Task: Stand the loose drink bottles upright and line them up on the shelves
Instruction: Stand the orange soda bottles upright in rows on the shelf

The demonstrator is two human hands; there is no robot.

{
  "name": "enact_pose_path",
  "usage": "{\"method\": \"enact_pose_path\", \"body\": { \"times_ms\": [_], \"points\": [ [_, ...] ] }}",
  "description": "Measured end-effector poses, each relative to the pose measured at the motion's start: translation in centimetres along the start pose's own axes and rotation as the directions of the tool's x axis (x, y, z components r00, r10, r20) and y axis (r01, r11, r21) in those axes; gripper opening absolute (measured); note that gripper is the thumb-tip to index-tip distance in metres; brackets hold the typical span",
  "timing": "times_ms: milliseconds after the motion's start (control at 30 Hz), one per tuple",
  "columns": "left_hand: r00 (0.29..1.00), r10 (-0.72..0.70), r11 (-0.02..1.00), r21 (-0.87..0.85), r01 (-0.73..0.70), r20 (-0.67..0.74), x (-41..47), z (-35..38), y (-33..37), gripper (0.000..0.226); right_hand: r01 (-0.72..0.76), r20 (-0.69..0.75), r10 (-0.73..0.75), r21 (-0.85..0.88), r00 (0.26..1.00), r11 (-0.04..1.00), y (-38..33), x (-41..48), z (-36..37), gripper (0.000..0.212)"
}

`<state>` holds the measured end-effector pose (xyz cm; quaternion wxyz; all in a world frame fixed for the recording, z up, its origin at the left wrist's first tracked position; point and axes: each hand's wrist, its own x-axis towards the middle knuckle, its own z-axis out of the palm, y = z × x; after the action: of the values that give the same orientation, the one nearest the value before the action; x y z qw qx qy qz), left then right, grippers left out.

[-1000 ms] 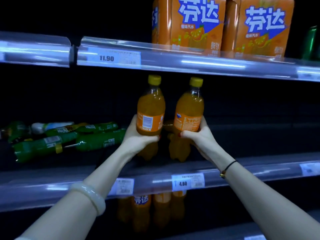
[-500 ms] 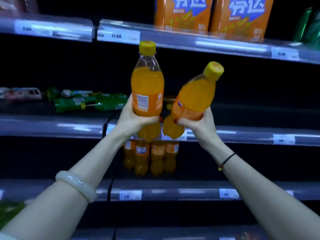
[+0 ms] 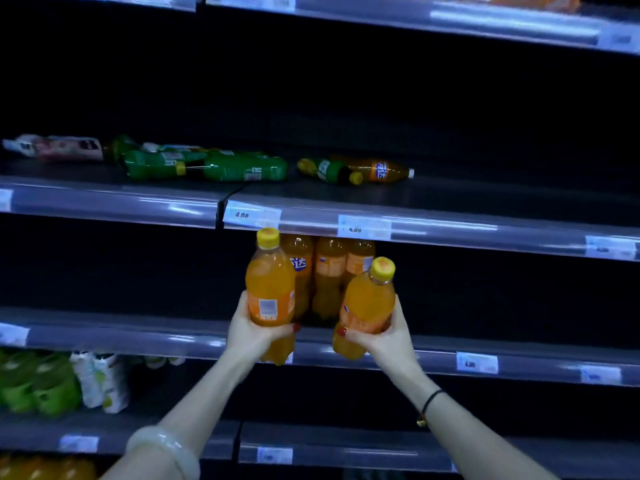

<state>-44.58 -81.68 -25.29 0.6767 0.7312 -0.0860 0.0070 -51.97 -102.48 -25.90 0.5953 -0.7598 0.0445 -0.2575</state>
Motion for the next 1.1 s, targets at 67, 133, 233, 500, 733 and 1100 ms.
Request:
{"method": "enact_pose_path", "body": {
  "times_ms": [67, 133, 233, 500, 733, 1100],
  "points": [
    [0.998, 0.016, 1.000, -0.015, -0.017, -0.053, 1.9, -0.2, -1.6, 0.074, 0.011, -0.038, -0.011, 0.010, 0.999, 1.000, 1.8, 1.3, 1.1, 0.078],
    [0.997, 0.023, 0.999, -0.030, -0.025, -0.070, 3.8, -0.4, -2.4, 0.074, 0.002, -0.054, -0.001, 0.026, 0.999, 1.000, 3.1, 2.6, 2.4, 0.082],
    [0.999, 0.034, 0.999, -0.036, -0.036, -0.039, 6.6, -0.5, -3.9, 0.075, 0.004, -0.032, -0.003, 0.032, 0.999, 0.999, 4.3, 4.5, 4.7, 0.086],
    [0.993, 0.066, 0.998, -0.003, -0.066, 0.101, 11.2, -0.3, -5.6, 0.080, -0.067, 0.033, 0.067, -0.004, 0.997, 0.998, 5.0, 8.9, 8.2, 0.075],
    [0.992, -0.004, 0.999, 0.038, -0.001, 0.126, 14.2, 0.0, -6.2, 0.087, -0.141, 0.121, 0.148, -0.069, 0.982, 0.988, 4.7, 10.9, 8.5, 0.075],
    [0.984, -0.032, 0.990, 0.142, 0.007, 0.176, 15.5, 0.3, -6.5, 0.084, -0.151, 0.031, 0.161, -0.199, 0.987, 0.968, 6.1, 11.7, 9.2, 0.085]
  ]
}}
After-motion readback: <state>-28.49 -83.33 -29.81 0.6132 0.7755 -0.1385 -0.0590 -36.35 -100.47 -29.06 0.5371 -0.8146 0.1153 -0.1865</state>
